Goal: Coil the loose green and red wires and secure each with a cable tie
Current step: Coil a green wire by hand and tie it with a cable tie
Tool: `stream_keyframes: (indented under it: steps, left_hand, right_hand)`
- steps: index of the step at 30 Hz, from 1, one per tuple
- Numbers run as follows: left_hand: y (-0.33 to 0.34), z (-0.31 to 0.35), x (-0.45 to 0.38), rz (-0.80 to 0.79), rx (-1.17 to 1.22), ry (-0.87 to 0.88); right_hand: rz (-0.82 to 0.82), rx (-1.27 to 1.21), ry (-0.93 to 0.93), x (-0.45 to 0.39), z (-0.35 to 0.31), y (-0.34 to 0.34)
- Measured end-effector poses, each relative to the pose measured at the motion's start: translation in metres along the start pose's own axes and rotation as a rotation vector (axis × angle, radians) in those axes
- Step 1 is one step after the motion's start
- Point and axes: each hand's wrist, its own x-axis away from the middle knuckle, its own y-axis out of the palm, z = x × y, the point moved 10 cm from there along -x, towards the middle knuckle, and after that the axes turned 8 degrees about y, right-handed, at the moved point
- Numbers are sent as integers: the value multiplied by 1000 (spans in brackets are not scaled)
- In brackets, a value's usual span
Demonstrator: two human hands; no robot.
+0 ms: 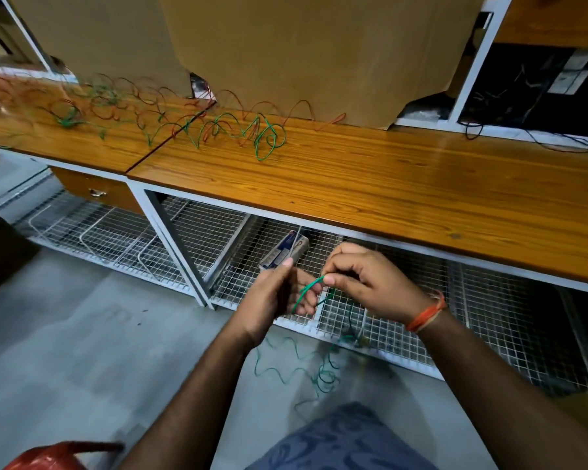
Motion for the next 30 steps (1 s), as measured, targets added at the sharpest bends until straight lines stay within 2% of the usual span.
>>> stream_keyframes:
  steps: [3,6,9,13,16,21,30]
  left_hand:
    - [4,5,-11,-38,-111,-32]
    - [21,16,-10,-48,-195,17]
    - [43,30,-9,-36,-117,82]
    - [55,31,-17,121,81,141]
    - [69,16,-12,138,236,113]
    - [87,0,-8,74,417,-94]
    - [68,9,-33,4,174,-41]
  right_hand:
    - [-22,78,-62,-3,-6,-8]
    - [-33,114,-95,-5,-6,-18]
    - [-9,36,-80,-3,0,-31]
    - [-79,-486,41,7,26,-24]
    - [-1,-760,133,17,53,-29]
    - [4,-600,80,22,64,-33]
    - [4,-573,58,1,57,-43]
